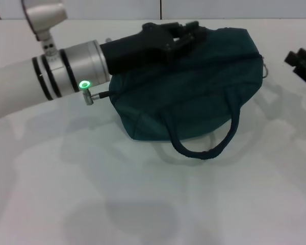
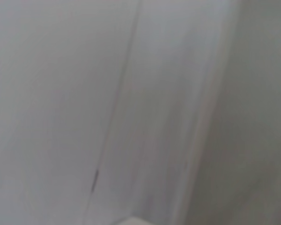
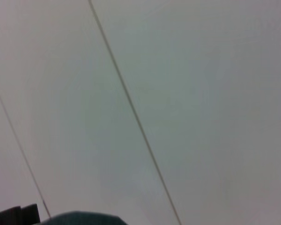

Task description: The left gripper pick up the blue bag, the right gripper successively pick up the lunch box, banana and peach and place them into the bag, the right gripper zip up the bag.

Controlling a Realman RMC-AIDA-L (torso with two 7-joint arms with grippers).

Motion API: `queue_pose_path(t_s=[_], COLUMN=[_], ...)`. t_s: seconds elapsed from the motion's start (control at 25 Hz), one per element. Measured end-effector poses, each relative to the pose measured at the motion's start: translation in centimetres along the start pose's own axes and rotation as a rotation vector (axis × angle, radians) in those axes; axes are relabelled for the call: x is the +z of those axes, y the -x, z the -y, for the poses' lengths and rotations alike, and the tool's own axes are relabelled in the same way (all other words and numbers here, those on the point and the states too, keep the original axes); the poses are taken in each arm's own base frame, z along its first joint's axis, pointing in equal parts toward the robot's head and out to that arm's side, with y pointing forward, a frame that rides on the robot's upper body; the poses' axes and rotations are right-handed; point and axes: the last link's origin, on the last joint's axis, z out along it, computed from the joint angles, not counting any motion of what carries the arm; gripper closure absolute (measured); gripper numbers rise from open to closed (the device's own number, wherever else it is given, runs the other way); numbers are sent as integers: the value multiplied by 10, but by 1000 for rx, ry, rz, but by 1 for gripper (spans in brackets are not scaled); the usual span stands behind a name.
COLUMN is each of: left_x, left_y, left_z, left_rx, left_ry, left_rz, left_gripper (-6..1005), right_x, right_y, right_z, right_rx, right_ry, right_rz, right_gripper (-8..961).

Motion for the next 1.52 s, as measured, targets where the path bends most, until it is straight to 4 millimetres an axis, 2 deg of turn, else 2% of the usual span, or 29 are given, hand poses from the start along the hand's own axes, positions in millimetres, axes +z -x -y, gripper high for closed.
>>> queue_pose_path(t_s=[0.08,0.2,0.36,0.52,0.6,0.68,0.76,0.84,1.0,1.28,1.52], left_x=[-6,-23,-47,-71,-83,-83,-100,-106,-112,-111,-111], left_y=[-1,0,4,16,23,23,43,51,63,67,69], left_z=[0,-4,-17,-37,-43,-43,-54,-59,-70,-75,-76], left_rx=[-16,-34,25,102,132,132,212,238,292,289,278], left_ry=[-14,-30,-13,26,15,15,-4,-11,1,13,15], left_rz=[-46,-147,-246,-291,-304,-304,-269,-250,-232,-228,-227], left_gripper=[960,749,537,373,299,238,178,117,113,105,108], right_x=[-9,-21,-30,-28,-25,-13,-8,-1,6,9,9], right_y=[4,10,18,19,19,13,10,7,5,3,-5], right_z=[-2,-14,-40,-59,-63,-76,-81,-86,-90,-91,-93], right_rx=[10,8,-25,-67,-84,-151,-164,-168,-175,-208,-253], right_ry=[9,78,266,438,474,561,595,629,650,651,657], right_rz=[47,123,187,133,114,65,45,22,6,4,-23], right_gripper=[713,588,452,348,345,342,336,327,319,318,232])
